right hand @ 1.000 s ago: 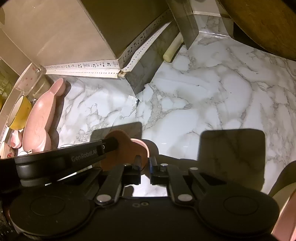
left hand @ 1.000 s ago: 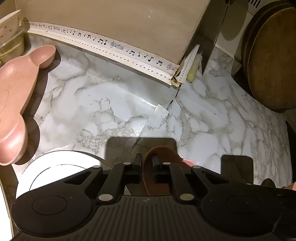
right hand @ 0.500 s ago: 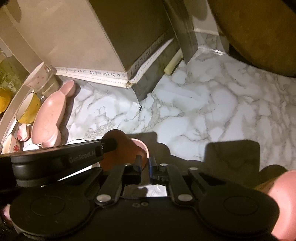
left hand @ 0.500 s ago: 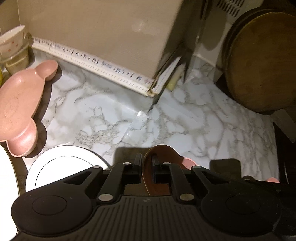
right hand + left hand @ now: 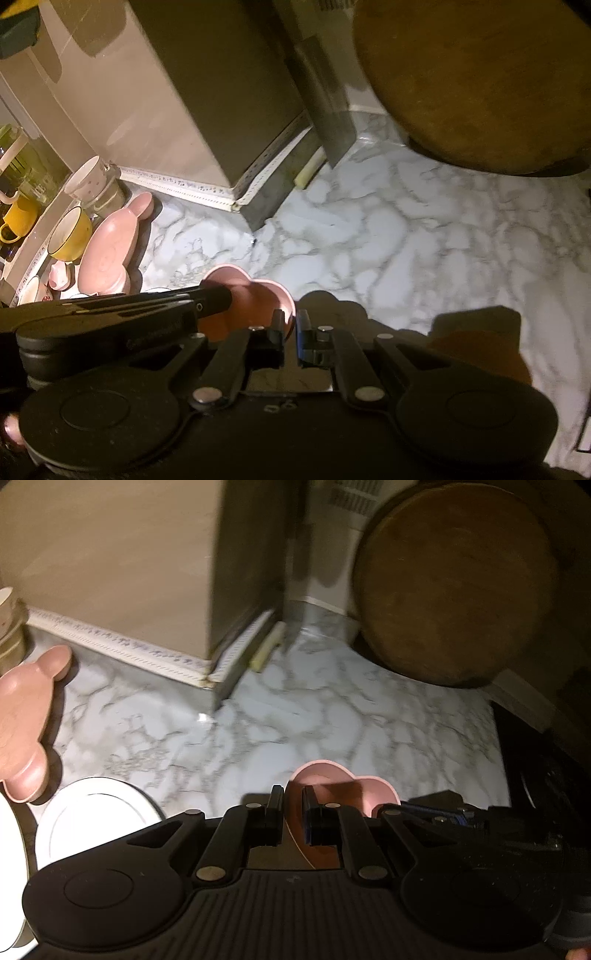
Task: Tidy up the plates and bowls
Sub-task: 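Carry the heart-shaped dish over to the pink bowl and lower it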
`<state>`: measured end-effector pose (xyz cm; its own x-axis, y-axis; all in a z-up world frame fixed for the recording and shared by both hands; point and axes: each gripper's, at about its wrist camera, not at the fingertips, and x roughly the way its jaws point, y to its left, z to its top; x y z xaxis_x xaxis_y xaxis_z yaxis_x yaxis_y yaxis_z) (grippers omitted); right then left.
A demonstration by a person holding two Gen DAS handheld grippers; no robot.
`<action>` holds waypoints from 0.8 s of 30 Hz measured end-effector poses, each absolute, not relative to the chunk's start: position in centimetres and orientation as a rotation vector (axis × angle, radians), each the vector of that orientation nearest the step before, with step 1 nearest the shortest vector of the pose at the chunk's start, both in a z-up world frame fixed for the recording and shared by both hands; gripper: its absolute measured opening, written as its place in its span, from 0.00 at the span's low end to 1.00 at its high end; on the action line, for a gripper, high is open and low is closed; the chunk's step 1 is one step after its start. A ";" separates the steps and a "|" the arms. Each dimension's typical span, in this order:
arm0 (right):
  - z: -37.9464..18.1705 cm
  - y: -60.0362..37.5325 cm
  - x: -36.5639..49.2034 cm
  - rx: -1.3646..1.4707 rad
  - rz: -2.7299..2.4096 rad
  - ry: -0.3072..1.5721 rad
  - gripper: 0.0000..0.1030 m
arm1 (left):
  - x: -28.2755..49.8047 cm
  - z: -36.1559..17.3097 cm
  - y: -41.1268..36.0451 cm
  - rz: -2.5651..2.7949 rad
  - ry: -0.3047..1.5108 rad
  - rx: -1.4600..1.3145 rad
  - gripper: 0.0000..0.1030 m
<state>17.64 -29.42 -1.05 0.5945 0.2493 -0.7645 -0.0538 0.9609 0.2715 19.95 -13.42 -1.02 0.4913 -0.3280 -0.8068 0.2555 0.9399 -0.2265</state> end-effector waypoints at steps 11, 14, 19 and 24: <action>-0.6 -35.2 13.6 0.237 0.115 0.914 0.04 | 16.4 -0.1 -19.5 -0.509 1.012 0.002 0.10; -1.0 -36.9 12.6 0.248 0.093 0.926 0.04 | 15.6 -0.4 -21.1 -0.548 1.024 0.028 0.10; -1.6 -39.1 11.5 0.258 0.066 0.941 0.03 | 14.8 -1.2 -23.3 -0.586 1.046 0.067 0.10; -2.5 -40.5 11.3 0.273 0.043 0.950 0.03 | 14.8 -1.8 -25.2 -0.601 1.045 0.110 0.10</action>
